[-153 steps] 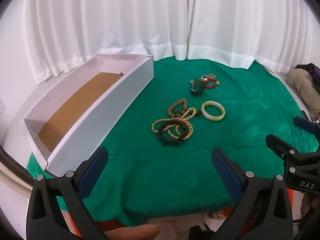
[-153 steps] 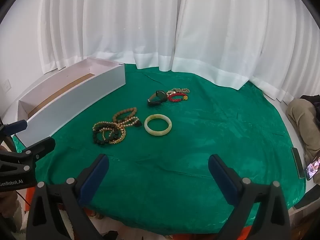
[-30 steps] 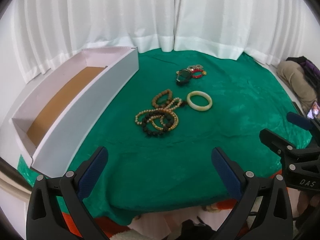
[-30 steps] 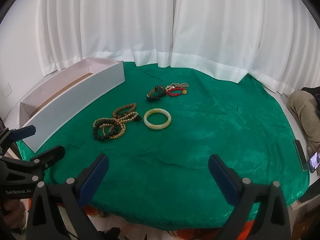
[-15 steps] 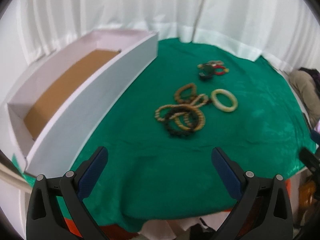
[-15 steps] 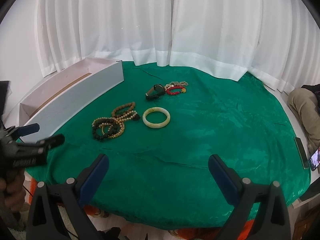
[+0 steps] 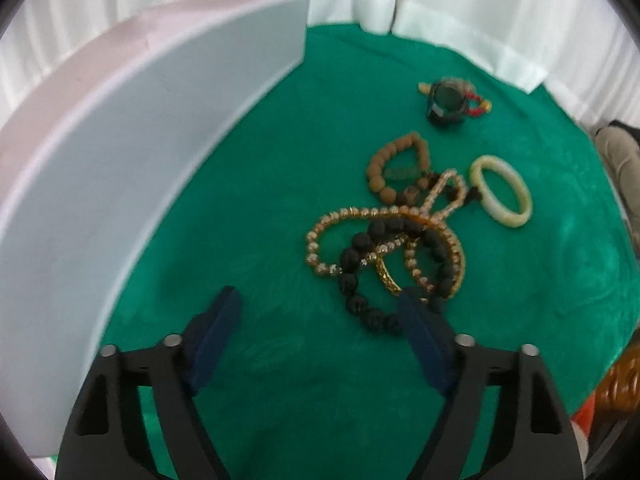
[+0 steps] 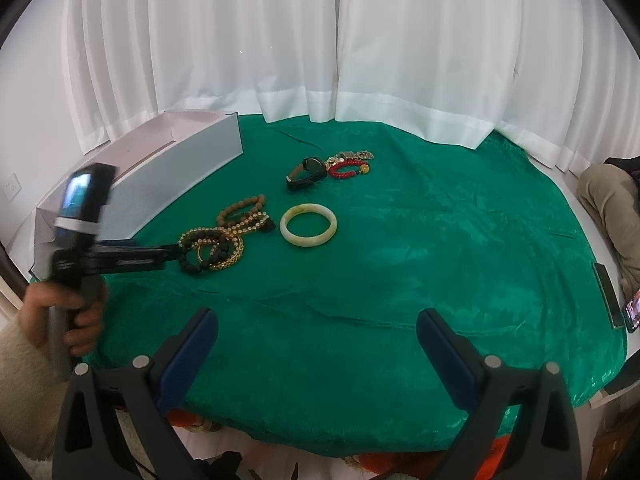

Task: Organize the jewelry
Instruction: 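Grasp the black bead bracelet with the left gripper and lift it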

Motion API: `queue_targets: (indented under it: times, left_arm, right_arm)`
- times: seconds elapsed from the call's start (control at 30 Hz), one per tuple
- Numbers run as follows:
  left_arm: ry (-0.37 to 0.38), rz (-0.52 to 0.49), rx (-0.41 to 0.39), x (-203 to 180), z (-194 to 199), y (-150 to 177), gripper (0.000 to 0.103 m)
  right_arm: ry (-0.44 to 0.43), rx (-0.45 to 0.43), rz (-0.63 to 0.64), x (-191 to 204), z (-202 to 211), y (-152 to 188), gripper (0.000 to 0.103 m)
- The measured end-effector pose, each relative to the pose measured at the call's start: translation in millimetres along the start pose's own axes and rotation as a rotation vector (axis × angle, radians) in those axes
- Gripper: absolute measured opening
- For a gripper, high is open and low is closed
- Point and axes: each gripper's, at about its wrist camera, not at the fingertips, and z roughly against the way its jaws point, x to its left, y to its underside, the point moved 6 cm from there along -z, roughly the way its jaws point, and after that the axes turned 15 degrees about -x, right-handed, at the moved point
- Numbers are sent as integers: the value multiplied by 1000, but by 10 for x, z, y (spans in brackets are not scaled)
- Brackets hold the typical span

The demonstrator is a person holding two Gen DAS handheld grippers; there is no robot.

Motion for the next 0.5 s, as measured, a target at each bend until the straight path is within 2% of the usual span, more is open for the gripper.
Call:
queue_targets:
  times: [0.07, 0.1, 0.17, 0.2, 0.23, 0.33, 0.5]
  left_arm:
    - [-44, -37, -13, -39, -61, 25, 72]
    - [-57, -64, -29, -73, -57, 24, 64]
    - [-36, -80, -38, -149, -22, 28, 39]
    - [-30, -84, -30, -166, 3, 29, 14]
    - [-27, -84, -17, -165, 39, 24, 10]
    - [31, -18, -11, -113, 197, 1, 10]
    - [107, 81, -68, -28, 580, -163, 10]
  right_arm:
    - [6, 7, -6, -32, -12, 14, 101]
    - [9, 10, -8, -46, -27, 18, 101]
    - [17, 17, -15, -89, -57, 35, 101]
    - [19, 21, -20, -109, -67, 47, 101]
    - [21, 24, -24, -125, -77, 53, 101]
    - [22, 21, -30, -159, -91, 50, 101]
    - [24, 25, -35, -156, -113, 60, 101]
